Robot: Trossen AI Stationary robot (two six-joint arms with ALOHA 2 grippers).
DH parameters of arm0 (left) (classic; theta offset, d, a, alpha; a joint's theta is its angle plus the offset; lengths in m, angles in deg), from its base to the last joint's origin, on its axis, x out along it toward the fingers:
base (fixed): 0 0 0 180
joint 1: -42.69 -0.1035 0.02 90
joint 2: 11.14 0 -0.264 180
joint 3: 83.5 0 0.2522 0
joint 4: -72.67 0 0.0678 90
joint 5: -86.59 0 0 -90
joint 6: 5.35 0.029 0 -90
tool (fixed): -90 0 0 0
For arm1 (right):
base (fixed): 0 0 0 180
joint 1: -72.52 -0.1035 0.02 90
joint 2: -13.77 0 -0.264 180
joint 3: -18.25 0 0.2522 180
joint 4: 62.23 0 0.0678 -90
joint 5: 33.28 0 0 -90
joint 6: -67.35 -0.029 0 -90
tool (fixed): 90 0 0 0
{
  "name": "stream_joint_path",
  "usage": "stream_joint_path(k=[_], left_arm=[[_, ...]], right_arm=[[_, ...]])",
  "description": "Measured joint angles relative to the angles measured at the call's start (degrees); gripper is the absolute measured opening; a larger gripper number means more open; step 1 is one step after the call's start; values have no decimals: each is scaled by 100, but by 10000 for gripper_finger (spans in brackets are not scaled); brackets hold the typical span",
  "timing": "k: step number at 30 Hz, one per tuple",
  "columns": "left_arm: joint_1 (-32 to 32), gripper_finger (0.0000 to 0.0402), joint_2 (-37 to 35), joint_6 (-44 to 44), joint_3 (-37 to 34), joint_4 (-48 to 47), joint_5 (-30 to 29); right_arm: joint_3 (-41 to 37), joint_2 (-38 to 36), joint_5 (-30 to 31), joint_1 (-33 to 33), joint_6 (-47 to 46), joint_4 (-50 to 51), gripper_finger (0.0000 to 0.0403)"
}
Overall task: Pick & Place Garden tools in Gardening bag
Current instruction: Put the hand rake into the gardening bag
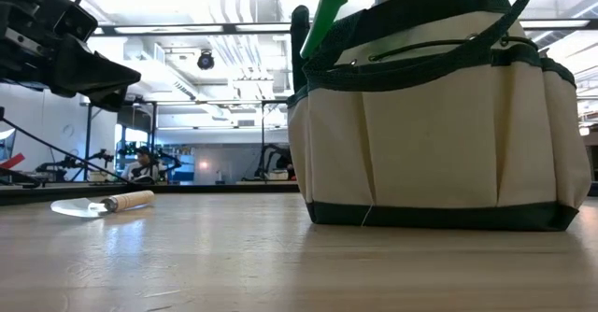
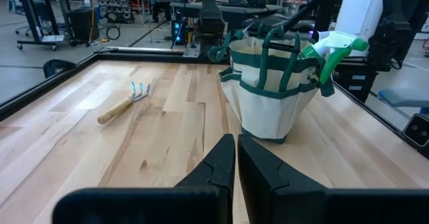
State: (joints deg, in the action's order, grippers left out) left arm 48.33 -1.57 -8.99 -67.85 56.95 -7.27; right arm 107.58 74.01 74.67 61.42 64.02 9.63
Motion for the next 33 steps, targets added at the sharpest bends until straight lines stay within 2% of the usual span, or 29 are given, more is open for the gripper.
stream_joint_path(k=[8,14,20,24,29,31,33], left_arm=[[0,23,-1,-1,0,0,0],[-1,23,0,0,0,2,0],[0,23,0,-1,0,2,0],[1,23,-1,2,0,2,0],[-1,23,0,-1,0,2,0],[0,23,0,0,0,2,0],[1,23,1,1,0,2,0]], right_arm=[[7,276,-146,1228,398,93,70],[9,367,-182,2003,517,646,66],[17,213,-378,2671,1118,1387,64],[-6,114,-954,3297,1465,1774,64],[-101,130,-2282,4261,2116,1816,63],[-114,250,-2853,4542,2118,1804,63],[-119,378,-3147,4718,2024,1786,63]])
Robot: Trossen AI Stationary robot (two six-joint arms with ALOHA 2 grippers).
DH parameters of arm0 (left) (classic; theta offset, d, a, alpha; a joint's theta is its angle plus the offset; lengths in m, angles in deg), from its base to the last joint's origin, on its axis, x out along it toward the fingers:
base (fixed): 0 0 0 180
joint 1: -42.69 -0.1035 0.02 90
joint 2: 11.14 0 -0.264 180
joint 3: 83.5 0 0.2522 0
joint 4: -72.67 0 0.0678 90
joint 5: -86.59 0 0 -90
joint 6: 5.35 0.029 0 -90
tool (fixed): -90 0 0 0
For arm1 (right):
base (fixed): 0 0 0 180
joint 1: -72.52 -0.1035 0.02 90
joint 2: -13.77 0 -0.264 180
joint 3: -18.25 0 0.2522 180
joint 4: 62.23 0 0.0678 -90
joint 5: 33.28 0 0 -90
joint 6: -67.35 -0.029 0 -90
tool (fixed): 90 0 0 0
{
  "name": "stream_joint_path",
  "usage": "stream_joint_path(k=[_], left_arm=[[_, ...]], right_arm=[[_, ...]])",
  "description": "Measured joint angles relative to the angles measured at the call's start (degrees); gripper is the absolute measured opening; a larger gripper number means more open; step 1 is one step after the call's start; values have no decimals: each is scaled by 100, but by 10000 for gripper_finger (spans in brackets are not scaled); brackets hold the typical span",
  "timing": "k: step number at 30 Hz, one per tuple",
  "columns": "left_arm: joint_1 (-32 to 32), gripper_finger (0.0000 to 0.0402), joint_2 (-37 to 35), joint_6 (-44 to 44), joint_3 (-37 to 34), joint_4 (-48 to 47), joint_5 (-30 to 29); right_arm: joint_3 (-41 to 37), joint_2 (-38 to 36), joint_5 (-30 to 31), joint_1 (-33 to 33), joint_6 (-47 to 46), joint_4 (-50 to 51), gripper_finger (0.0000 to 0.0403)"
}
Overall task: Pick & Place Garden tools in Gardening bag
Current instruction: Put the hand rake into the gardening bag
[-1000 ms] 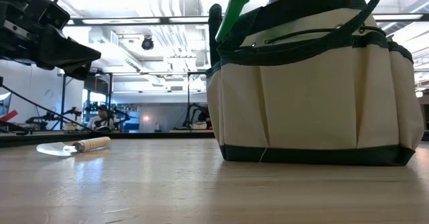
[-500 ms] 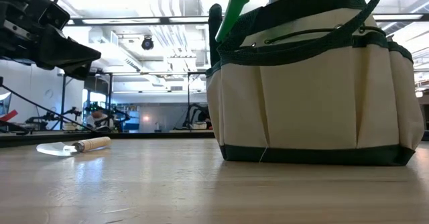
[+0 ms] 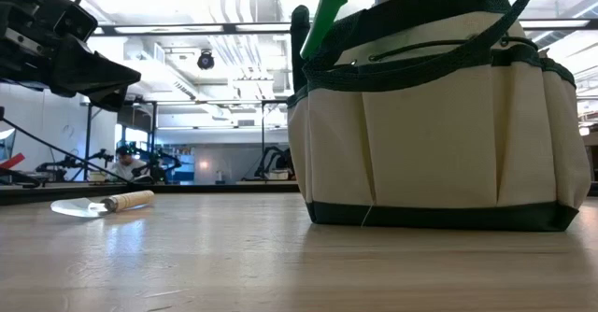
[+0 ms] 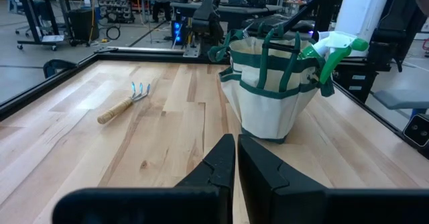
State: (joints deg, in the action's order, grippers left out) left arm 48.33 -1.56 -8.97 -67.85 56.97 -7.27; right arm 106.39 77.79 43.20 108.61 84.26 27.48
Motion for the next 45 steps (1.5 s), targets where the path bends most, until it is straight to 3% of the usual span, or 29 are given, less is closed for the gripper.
stream_joint_path(k=[7,21,33,45], left_arm=[[0,23,-1,-1,0,0,0],[0,23,0,-2,0,0,0],[-2,23,-2,-1,0,3,0],[-2,23,-1,-2,0,11,-1]], right_arm=[[-3,831,-32,152,-649,-1074,63],[493,2767,-22,130,814,-1458,63],[1039,3452,353,110,883,-2082,63],[872,3741,922,-337,397,-2657,65]])
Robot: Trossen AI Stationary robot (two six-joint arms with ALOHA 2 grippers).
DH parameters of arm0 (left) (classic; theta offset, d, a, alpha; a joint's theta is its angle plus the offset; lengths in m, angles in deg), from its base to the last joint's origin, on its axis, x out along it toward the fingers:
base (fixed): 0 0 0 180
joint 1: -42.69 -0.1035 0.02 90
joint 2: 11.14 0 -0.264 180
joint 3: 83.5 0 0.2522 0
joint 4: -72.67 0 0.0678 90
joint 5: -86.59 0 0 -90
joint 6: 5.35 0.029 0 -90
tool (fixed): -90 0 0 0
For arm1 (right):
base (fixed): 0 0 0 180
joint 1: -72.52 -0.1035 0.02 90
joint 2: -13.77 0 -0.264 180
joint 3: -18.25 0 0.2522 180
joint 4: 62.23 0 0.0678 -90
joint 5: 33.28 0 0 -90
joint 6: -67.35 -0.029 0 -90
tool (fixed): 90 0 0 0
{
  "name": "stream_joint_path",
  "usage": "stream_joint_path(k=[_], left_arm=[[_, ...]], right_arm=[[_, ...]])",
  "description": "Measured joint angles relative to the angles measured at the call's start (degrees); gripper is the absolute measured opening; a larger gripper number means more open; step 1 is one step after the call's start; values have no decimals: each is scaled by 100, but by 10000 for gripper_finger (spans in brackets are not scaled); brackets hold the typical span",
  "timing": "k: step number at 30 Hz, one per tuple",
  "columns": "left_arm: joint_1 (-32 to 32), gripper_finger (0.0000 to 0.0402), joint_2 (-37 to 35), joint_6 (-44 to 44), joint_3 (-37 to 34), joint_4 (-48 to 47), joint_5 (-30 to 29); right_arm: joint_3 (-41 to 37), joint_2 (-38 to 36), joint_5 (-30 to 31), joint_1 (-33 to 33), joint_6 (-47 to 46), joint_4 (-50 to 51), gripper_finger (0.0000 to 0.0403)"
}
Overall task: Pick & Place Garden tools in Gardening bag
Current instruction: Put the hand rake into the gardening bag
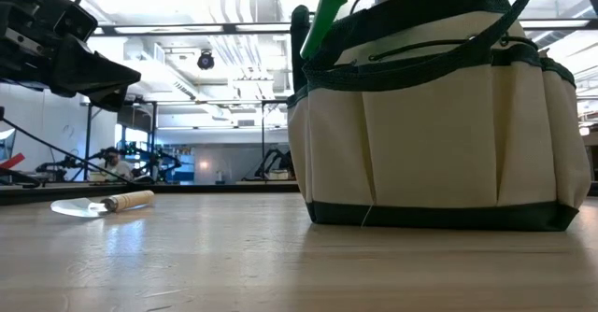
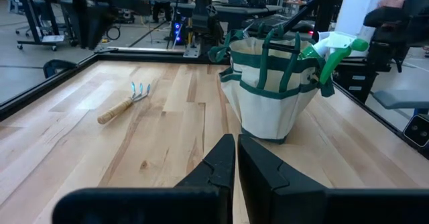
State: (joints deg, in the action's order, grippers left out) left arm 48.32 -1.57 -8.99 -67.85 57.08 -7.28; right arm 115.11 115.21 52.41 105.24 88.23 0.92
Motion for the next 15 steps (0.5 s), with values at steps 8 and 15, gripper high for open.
stream_joint_path(k=[8,15], left_arm=[[2,23,0,0,0,4,0],[2,23,-1,2,0,9,-1]], right_arm=[[-112,109,-44,-162,-11,183,122],[-503,117,-86,-189,7,108,160]])
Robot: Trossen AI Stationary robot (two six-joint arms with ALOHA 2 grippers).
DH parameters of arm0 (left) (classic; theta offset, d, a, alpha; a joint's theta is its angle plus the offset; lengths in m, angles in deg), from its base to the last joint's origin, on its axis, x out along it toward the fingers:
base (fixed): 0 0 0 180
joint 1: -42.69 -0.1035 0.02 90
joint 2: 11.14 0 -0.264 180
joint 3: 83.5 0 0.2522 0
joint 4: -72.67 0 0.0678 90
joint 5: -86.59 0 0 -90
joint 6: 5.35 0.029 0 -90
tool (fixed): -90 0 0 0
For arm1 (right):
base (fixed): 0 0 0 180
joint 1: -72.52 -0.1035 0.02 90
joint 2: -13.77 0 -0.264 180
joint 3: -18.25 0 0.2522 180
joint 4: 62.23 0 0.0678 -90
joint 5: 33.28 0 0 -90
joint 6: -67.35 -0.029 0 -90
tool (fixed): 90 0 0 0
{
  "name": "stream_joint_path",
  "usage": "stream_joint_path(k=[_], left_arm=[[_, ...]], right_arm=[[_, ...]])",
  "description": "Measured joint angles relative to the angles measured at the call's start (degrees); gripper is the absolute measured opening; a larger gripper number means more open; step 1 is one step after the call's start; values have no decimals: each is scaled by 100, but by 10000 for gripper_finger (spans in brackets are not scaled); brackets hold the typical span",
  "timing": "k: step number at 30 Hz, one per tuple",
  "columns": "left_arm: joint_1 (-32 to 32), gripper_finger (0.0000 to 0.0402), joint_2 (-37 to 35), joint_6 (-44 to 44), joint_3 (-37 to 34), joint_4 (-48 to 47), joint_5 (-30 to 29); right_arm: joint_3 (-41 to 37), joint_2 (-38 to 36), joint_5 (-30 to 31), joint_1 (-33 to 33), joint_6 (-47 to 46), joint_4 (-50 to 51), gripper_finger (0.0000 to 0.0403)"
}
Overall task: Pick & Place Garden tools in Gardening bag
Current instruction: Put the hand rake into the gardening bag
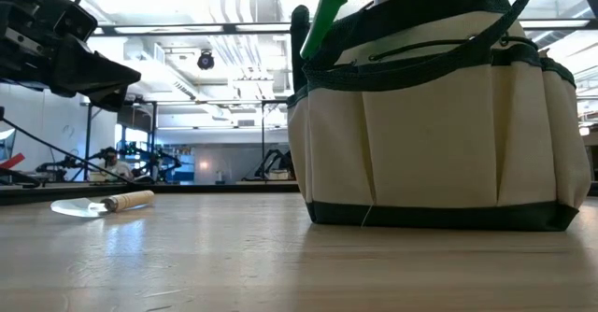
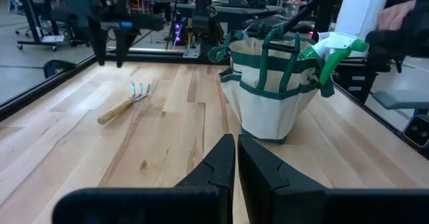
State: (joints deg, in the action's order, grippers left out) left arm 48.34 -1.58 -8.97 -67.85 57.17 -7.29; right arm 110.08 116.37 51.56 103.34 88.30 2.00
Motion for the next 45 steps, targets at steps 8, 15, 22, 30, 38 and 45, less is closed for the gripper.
stream_joint_path(k=[8,15,22,30,38,45], left_arm=[[0,23,0,0,0,0,0],[-1,23,0,-1,0,0,1],[0,23,0,0,0,0,2],[0,23,0,-2,0,0,2],[0,23,0,-1,0,0,1],[0,23,0,-2,0,0,2]], right_arm=[[-546,0,-258,-114,-124,-557,156],[-813,-7,-263,-248,-126,-875,139],[-1012,-11,-256,-321,-148,-1298,133],[-1323,-11,-234,-319,-250,-1771,145],[-1608,-11,-232,-319,-342,-2167,146],[-1678,98,-232,-319,-532,-2299,145]])
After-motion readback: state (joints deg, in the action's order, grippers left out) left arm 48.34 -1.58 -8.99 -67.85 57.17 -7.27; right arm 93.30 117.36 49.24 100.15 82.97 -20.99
